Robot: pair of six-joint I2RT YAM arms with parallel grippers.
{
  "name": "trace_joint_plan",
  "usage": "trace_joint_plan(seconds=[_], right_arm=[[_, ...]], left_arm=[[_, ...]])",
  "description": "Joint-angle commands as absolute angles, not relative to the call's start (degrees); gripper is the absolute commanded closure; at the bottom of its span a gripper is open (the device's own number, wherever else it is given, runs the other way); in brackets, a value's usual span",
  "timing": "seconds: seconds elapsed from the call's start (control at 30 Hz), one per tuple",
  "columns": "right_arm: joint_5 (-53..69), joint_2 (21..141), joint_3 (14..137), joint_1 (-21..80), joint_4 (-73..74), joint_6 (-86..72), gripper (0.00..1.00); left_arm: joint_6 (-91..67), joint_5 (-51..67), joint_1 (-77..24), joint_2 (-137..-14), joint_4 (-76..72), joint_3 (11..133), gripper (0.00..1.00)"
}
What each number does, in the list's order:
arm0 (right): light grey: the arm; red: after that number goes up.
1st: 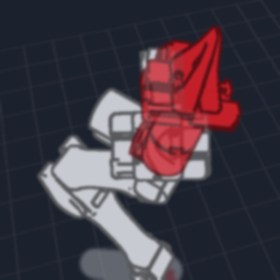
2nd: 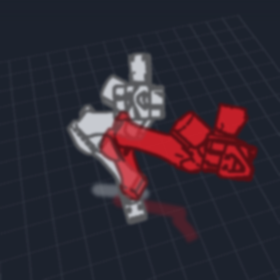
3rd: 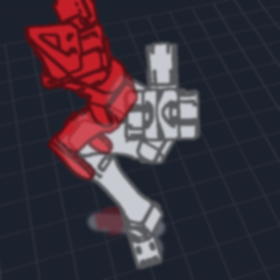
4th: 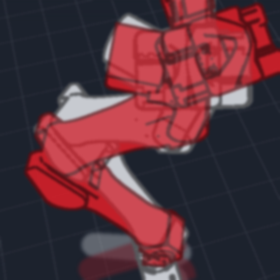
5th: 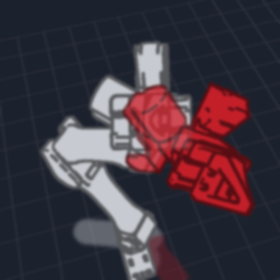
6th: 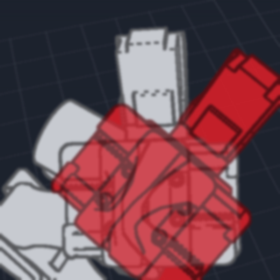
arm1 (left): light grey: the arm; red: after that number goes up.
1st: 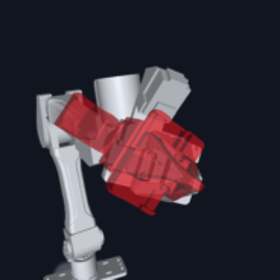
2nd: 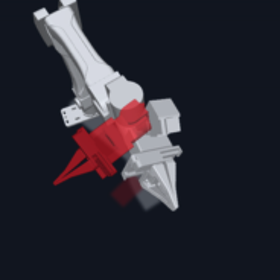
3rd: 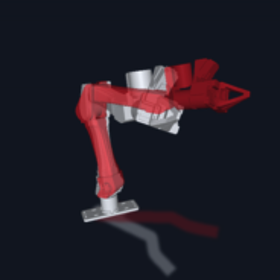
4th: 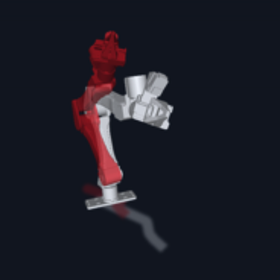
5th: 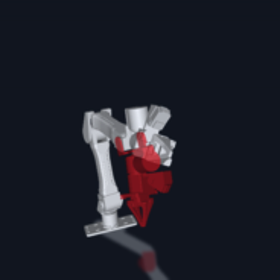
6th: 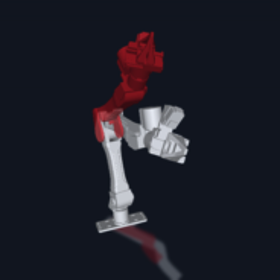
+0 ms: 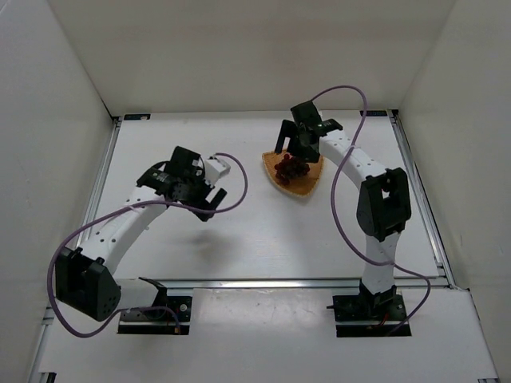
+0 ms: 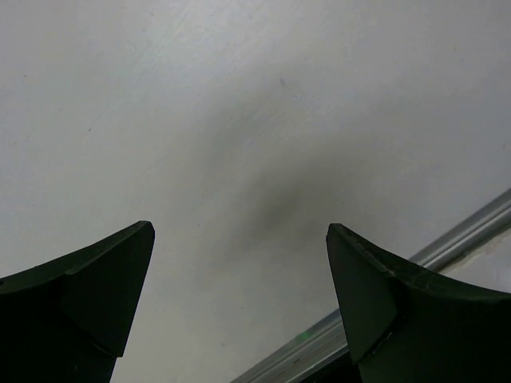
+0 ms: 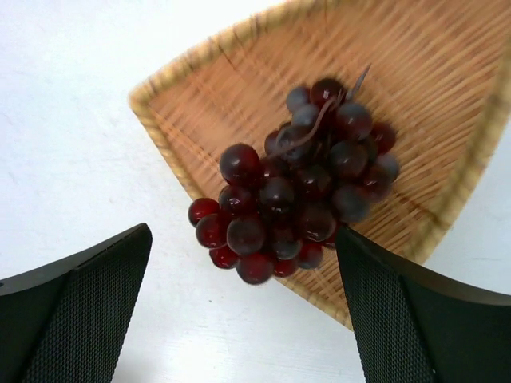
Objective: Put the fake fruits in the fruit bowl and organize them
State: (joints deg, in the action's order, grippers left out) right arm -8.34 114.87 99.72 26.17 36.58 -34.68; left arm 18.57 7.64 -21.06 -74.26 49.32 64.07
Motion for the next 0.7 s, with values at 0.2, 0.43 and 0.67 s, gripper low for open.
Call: trace_joint_plan(seconds=[0.2,0.43,0.67], right_arm=[[-16.5,99.0,95.7,23.6,37.1,-32.5,0.00],[-8.9,86.8,82.5,14.3,34.7,-39.1,0.00],[-3.6,78.5,71.6,3.4,33.7,-37.7,0.00]], left_arm=[[24.0,-2.0,-34.6,-72.6,53.9,64.0,0.00],[23.4,-2.0,-36.3,-74.5,52.7,63.5,0.00],[22.9,-3.1,-36.3,-74.5,52.2,62.4,0.00]])
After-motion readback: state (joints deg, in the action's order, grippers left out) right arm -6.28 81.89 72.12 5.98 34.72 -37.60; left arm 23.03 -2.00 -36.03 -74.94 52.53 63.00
